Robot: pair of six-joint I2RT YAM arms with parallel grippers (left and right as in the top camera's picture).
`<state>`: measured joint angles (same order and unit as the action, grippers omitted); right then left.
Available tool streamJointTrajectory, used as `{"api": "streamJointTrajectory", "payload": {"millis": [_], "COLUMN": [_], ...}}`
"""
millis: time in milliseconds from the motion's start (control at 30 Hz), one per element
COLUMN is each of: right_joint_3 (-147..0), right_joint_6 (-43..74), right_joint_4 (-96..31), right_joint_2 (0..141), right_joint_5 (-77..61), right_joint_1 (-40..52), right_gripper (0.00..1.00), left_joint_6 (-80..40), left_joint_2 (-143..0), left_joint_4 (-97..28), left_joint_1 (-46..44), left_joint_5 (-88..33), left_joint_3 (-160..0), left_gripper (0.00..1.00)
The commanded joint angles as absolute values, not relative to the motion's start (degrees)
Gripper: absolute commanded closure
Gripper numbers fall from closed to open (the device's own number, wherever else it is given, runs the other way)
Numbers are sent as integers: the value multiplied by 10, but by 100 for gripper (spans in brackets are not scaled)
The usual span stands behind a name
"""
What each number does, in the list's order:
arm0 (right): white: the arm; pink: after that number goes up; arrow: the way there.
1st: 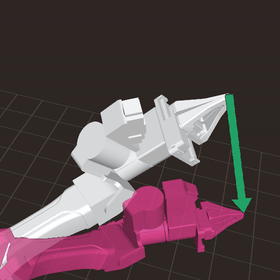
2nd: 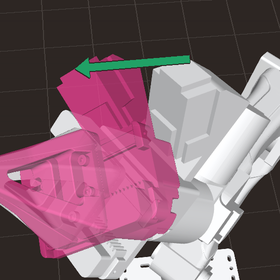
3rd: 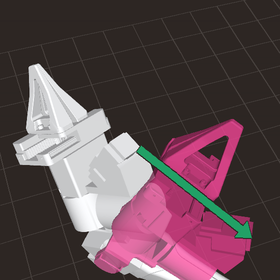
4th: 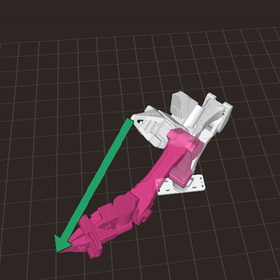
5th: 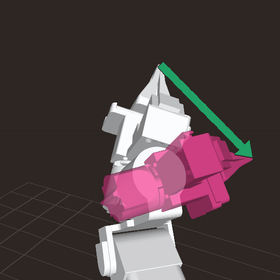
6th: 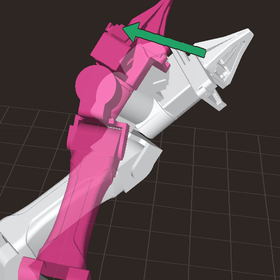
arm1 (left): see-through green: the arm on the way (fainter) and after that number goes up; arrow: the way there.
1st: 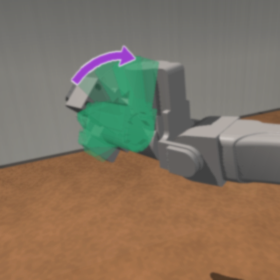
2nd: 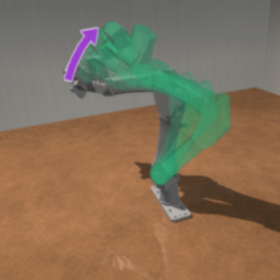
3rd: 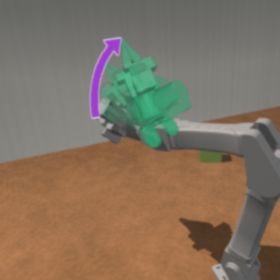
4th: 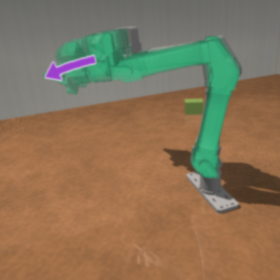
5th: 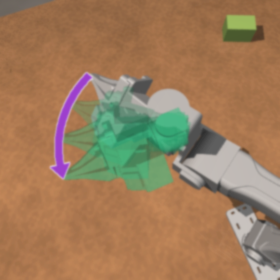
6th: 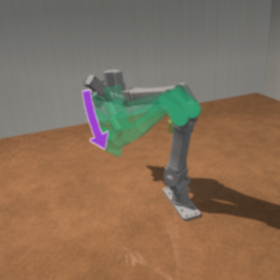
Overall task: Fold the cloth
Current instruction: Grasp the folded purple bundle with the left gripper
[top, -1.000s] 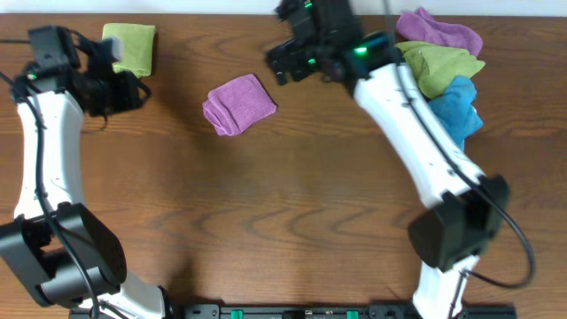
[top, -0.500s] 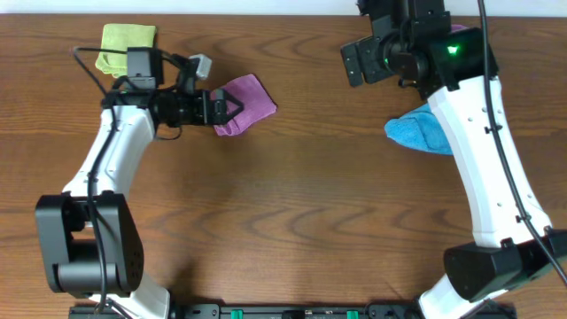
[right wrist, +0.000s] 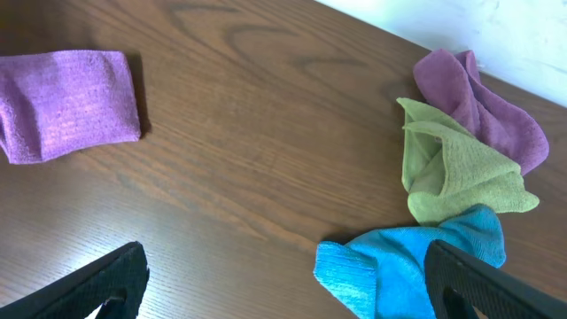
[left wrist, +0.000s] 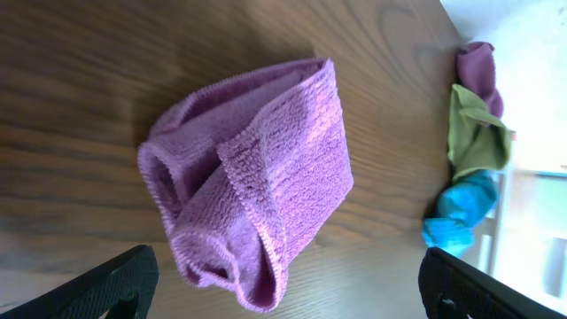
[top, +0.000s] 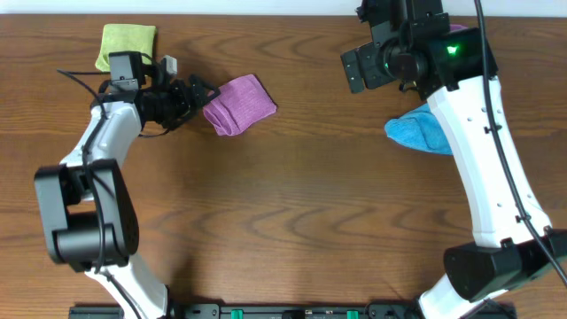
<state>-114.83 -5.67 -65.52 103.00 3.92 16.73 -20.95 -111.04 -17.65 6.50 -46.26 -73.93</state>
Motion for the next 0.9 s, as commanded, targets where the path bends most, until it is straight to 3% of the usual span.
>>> {"api": "streamJointTrajectory", "payload": {"millis": [0, 867], "right_joint_3": [-1157, -1157], "right_joint_6": [-66, -65], "right_joint_4": [-657, -658], "right_joint_2": [1019, 1019], "right_joint_5": [45, 45], "right_joint_1": [164, 164], "right_gripper": [1, 1], "left_joint_6": [-258, -254], "left_joint_2": [-1142, -1174], "left_joint_4": [-155, -192], "left_joint_1": [64, 70], "left_joint_5": [-524, -435], "left_joint_3": [-741, -740], "left_gripper": [5, 4]}}
